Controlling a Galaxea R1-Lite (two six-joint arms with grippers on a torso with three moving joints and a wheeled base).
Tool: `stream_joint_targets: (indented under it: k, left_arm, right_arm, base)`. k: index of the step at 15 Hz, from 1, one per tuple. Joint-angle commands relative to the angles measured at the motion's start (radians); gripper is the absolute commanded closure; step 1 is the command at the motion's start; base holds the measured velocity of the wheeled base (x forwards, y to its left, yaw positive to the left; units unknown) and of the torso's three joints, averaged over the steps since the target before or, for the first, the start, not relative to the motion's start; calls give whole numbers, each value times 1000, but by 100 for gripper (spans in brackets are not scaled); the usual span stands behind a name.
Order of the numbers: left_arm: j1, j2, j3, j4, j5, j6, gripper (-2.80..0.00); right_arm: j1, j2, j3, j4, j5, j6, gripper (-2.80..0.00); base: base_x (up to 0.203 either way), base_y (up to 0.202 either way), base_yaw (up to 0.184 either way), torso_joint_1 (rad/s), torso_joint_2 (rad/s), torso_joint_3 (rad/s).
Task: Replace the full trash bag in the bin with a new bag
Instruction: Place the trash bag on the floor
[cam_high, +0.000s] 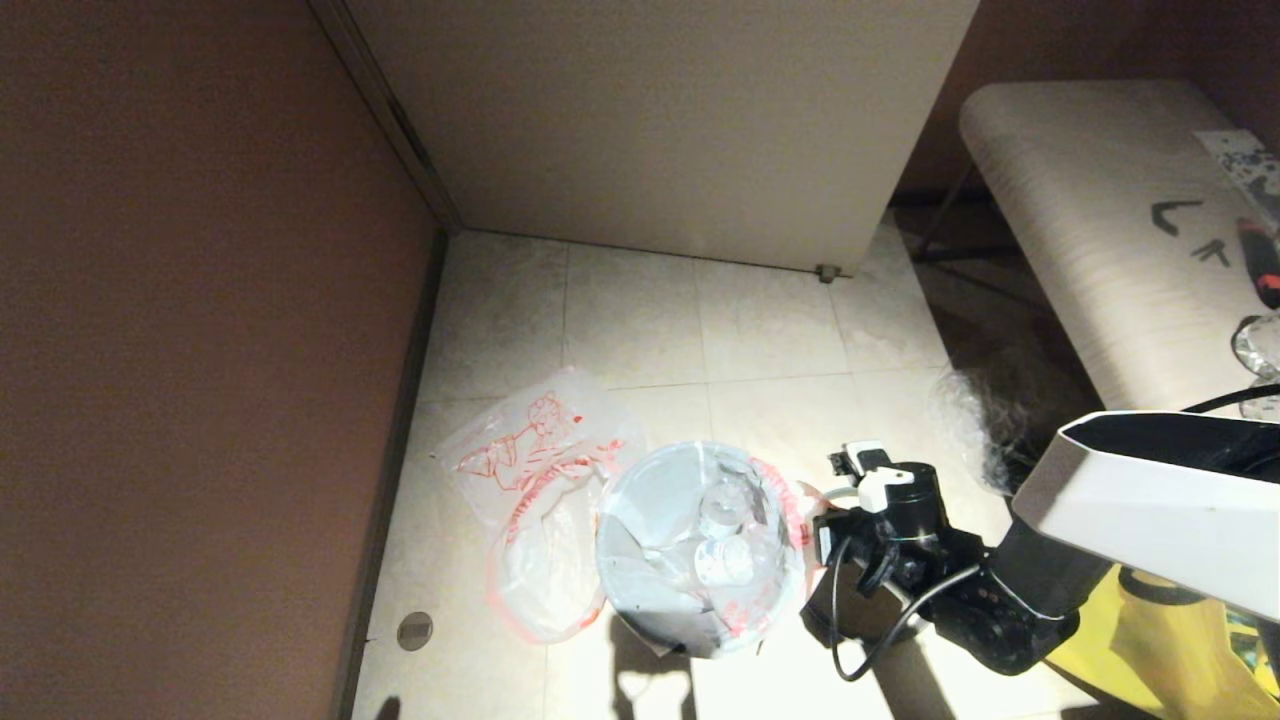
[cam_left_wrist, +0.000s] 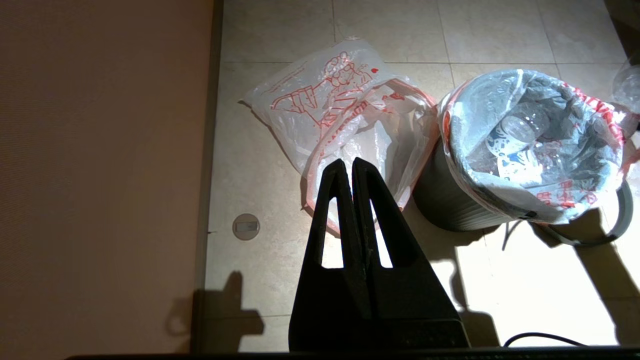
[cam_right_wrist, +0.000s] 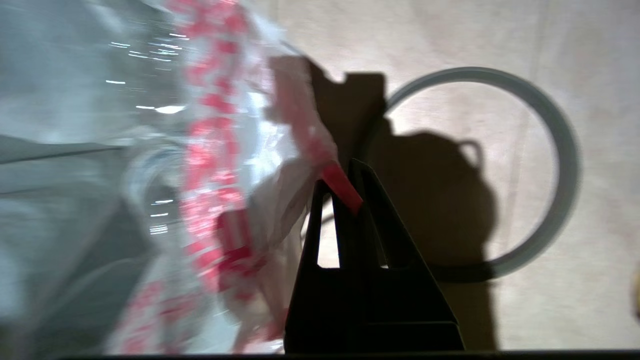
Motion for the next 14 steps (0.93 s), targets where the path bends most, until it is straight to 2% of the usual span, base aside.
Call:
stream_joint_targets:
  k: [1,3,6,8,9,11,14]
  left_arm:
    - [0,1,0,0,1,-1,0]
    - [0,1,0,0,1,-1,0]
    - [0,1,0,0,1,-1,0]
    - [0,0,0,0,1,-1,0]
    - [0,1,0,0,1,-1,0]
    - [0,0,0,0,1,-1,0]
    - [0,0,0,0,1,-1,0]
  right_arm:
    - [42,-71,15,0,1,39,0]
    - [74,-99,40,2,38,91,0]
    - [76,-138,64,5,152,168,0]
    - [80,-153,68,35,226,192,0]
    - [82,-151,57,74,289,200,0]
    - [82,-113,-11,131,344,201,0]
    - [95,-60,-146,227,359,192,0]
  base:
    - [0,0,0,0,0,0]
    - [0,0,0,0,0,0]
    - [0,0,0,0,0,0]
    - [0,0,0,0,0,0]
    - [0,0,0,0,0,0]
    - [0,0,0,0,0,0]
    - [0,0,0,0,0,0]
